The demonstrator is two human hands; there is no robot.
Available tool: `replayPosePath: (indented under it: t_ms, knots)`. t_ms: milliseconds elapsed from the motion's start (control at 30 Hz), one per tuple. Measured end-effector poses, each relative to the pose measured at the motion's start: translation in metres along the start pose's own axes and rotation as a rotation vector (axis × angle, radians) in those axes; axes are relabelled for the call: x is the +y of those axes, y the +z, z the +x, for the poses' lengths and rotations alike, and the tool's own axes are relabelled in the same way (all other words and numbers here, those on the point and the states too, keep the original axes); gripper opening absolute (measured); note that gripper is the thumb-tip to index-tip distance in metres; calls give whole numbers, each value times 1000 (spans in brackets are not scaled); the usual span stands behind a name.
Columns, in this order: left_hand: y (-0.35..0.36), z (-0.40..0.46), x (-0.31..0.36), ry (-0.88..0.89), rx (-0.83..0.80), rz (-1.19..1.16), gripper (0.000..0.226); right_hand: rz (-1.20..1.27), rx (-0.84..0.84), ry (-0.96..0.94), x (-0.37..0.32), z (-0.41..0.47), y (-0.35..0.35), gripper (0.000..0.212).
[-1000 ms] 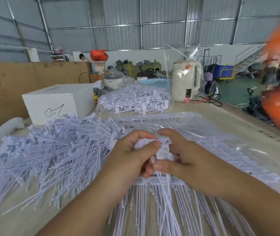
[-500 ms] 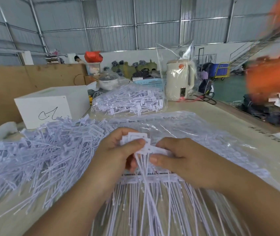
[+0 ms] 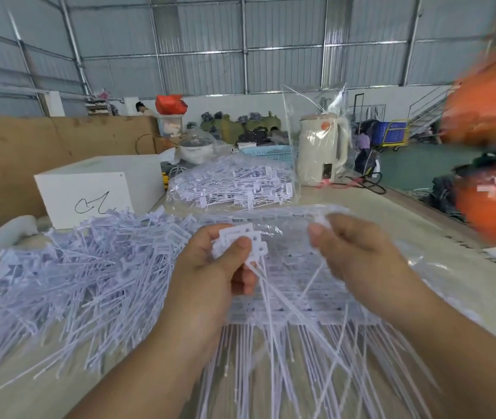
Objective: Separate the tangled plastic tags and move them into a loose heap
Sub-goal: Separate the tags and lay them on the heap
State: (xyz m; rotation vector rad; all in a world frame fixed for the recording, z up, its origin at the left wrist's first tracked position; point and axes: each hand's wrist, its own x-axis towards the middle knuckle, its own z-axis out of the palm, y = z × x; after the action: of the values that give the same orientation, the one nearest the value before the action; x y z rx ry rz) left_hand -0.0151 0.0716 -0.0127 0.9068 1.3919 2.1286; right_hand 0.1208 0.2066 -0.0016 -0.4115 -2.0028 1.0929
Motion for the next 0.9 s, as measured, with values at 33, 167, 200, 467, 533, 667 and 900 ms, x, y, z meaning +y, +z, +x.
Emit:
replayPosePath:
  t_ms: [33, 167, 200, 467, 533, 667, 900]
  knots:
    - [0, 0, 1, 15, -7, 35, 11, -26, -122, -35, 1, -3, 3, 35]
    - [2, -3, -3, -11, -141, 198, 9, -87, -387, -85, 1, -11, 22, 44]
    - [3, -4, -4, -30, -174, 206, 11, -100, -409, -78, 1, -11, 23, 51]
    - [4, -7, -4, -82, -270, 237, 13, -320, -502, -19, -7, -17, 20, 106]
    - [4, -6, -5, -66, -268, 241, 9, -462, -474, -72, -11, -19, 22, 109]
    - [3, -7, -5, -34, -281, 241, 19, -685, -479, -145, -14, -21, 26, 106]
    - [-1, -1, -2, 22, -221, 297, 23, -501, -474, -50, -11, -15, 14, 82]
